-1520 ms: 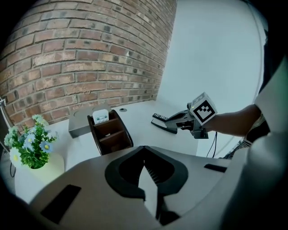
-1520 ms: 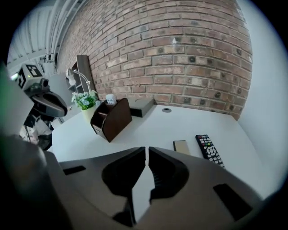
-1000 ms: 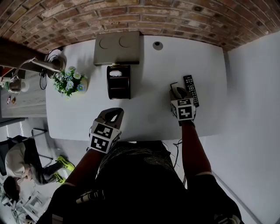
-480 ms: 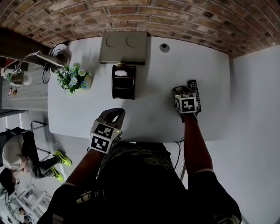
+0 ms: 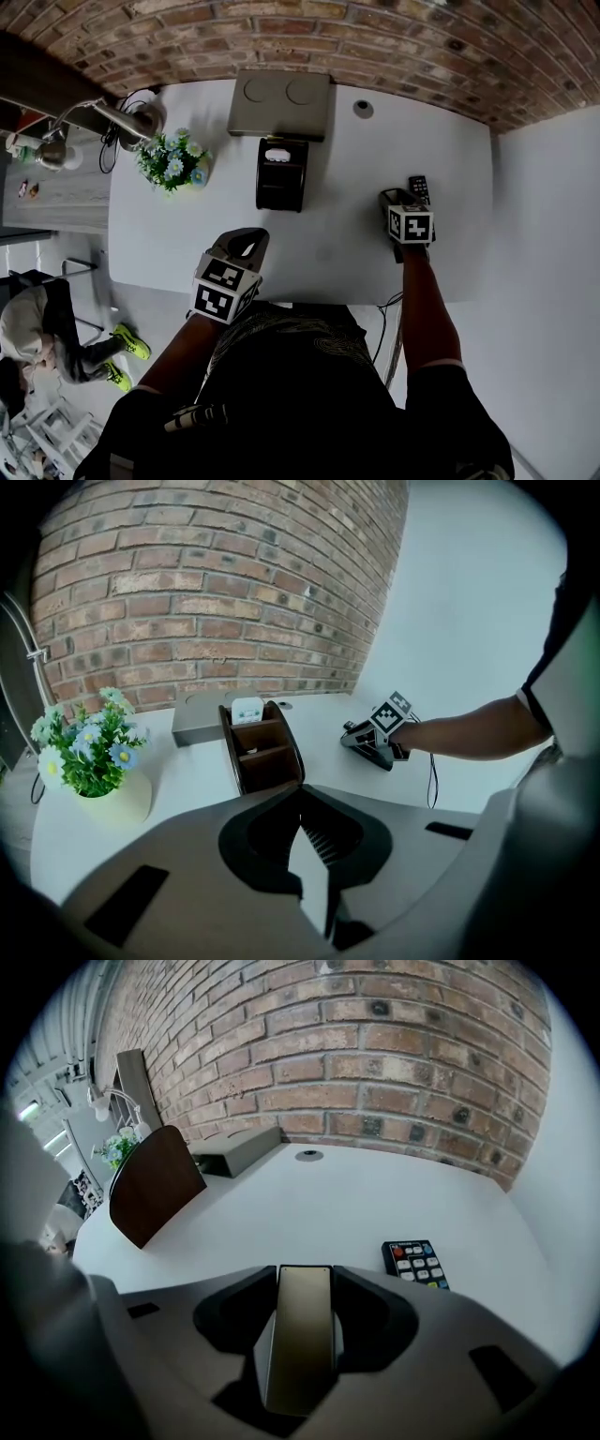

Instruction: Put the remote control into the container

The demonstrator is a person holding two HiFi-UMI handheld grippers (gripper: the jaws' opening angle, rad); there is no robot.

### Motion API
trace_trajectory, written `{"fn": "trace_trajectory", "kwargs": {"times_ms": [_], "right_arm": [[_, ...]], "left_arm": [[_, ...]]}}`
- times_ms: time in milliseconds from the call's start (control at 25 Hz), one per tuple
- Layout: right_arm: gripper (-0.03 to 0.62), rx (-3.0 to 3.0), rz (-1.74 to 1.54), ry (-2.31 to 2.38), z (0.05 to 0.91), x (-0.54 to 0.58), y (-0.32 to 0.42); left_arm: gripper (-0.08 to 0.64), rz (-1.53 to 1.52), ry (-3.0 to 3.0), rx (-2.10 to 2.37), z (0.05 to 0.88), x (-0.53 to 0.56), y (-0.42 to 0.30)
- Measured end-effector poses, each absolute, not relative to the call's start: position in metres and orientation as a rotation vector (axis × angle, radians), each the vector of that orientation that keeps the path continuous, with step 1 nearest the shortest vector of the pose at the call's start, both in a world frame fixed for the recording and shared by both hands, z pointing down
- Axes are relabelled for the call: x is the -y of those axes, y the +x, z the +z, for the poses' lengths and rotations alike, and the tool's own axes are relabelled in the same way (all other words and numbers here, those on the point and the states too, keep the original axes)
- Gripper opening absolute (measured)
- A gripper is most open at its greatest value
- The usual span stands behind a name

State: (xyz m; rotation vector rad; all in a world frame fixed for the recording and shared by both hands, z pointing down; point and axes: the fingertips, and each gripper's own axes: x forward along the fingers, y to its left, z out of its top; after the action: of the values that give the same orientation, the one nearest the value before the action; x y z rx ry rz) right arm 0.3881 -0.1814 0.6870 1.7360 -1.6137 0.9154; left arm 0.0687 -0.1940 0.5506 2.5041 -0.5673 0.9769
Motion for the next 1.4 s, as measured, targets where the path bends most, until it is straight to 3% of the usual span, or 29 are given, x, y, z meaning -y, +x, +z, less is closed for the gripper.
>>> {"fn": "trace_trajectory", "kwargs": {"times_ms": [920, 1400], "right_arm": [[0.183, 1.885, 0.854, 2.075, 0.533, 0.167, 0.261], [0.183, 2.185, 0.734, 2.292, 0.449, 0.252, 0.203]], "left_arm": [[0.005, 0.841, 2.649, 0.497, 0.514, 0.199, 0.015], [0.005, 0.785, 2.658, 0.591, 0.503, 0.207, -0.021]]}}
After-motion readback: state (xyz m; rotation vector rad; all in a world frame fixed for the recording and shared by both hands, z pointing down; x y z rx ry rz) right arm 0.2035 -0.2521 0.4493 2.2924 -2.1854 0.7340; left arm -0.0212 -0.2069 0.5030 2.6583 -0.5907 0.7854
